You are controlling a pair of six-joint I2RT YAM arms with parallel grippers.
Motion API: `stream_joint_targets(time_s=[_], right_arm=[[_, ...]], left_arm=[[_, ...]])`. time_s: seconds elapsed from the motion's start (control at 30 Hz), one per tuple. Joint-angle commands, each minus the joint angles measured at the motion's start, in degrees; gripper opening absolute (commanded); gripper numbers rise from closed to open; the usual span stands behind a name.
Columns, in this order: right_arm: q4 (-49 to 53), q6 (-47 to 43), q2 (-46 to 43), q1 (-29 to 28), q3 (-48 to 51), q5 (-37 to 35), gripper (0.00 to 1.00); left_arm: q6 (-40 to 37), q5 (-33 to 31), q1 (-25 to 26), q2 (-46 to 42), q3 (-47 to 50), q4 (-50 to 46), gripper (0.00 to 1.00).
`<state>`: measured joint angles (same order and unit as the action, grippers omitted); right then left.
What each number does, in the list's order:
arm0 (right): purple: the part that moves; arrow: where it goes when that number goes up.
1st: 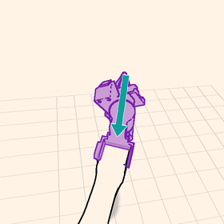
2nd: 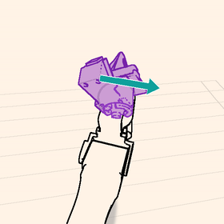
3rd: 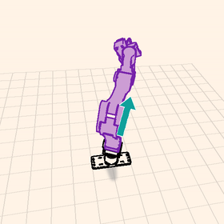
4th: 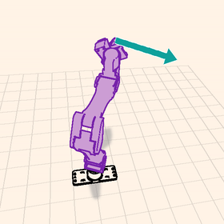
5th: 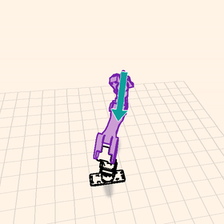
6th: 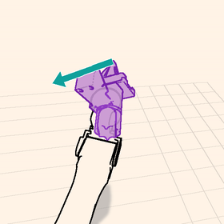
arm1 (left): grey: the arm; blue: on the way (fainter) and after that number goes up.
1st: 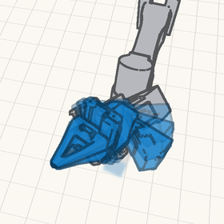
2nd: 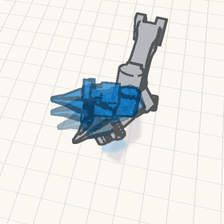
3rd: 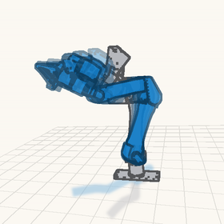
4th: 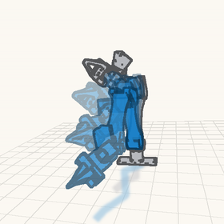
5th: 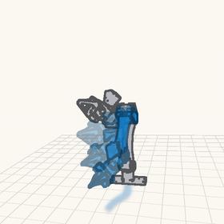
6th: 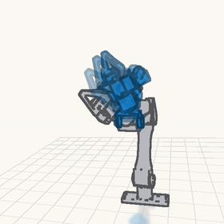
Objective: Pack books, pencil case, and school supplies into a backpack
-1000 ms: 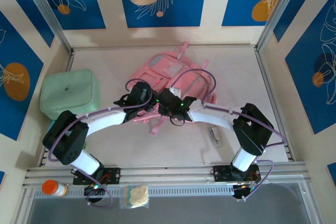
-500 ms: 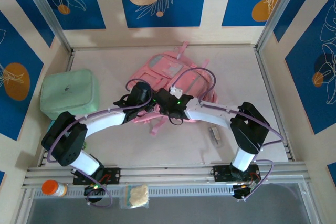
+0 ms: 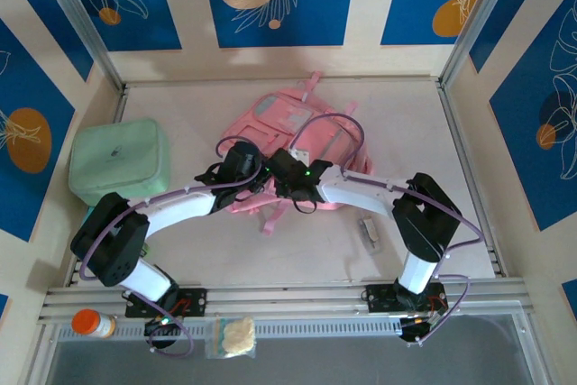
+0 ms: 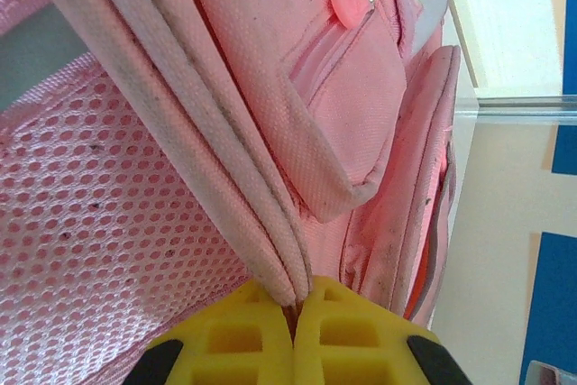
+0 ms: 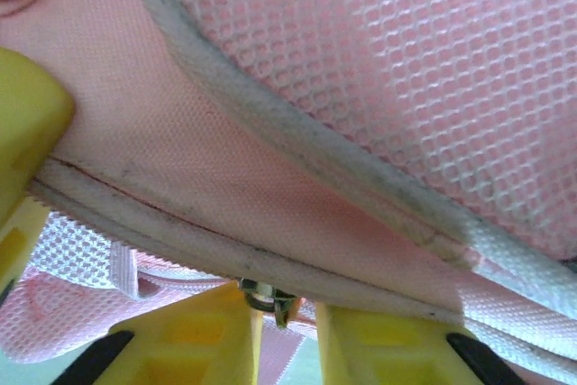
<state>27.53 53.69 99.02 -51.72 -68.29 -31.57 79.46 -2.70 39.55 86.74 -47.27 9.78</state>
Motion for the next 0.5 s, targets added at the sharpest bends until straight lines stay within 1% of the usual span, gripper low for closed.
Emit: stream_joint_targets(time_s=[0.0, 0.13, 0.27, 0.37, 0.47], right_arm=[[0.6, -1.8, 0.3, 1.9, -1.2, -5.6, 0.21], [0.5, -2.7, -2.3, 1.5, 1.3, -7.2, 0.14], [-2.6, -7.2, -3.7, 1.7, 3.0, -6.5, 0.07], [-0.3, -8.6, -3.6, 1.7, 1.6, -6.8, 0.01], [2.4, -8.8, -5.2, 1.7, 2.4, -5.1, 0.00]], left_arm=[[-1.3, 0.8, 0.7, -3.9, -0.8, 1.0, 0.00], [-1.4, 0.2, 0.7, -4.0, -0.7, 1.2, 0.00], [-1.4, 0.1, 0.7, -3.6, -0.9, 1.1, 0.00], [-2.3, -0.7, 0.4, -3.8, -1.1, -0.1, 0.00], [-3.8, -1.6, -1.1, -4.5, -0.7, -1.9, 0.00]])
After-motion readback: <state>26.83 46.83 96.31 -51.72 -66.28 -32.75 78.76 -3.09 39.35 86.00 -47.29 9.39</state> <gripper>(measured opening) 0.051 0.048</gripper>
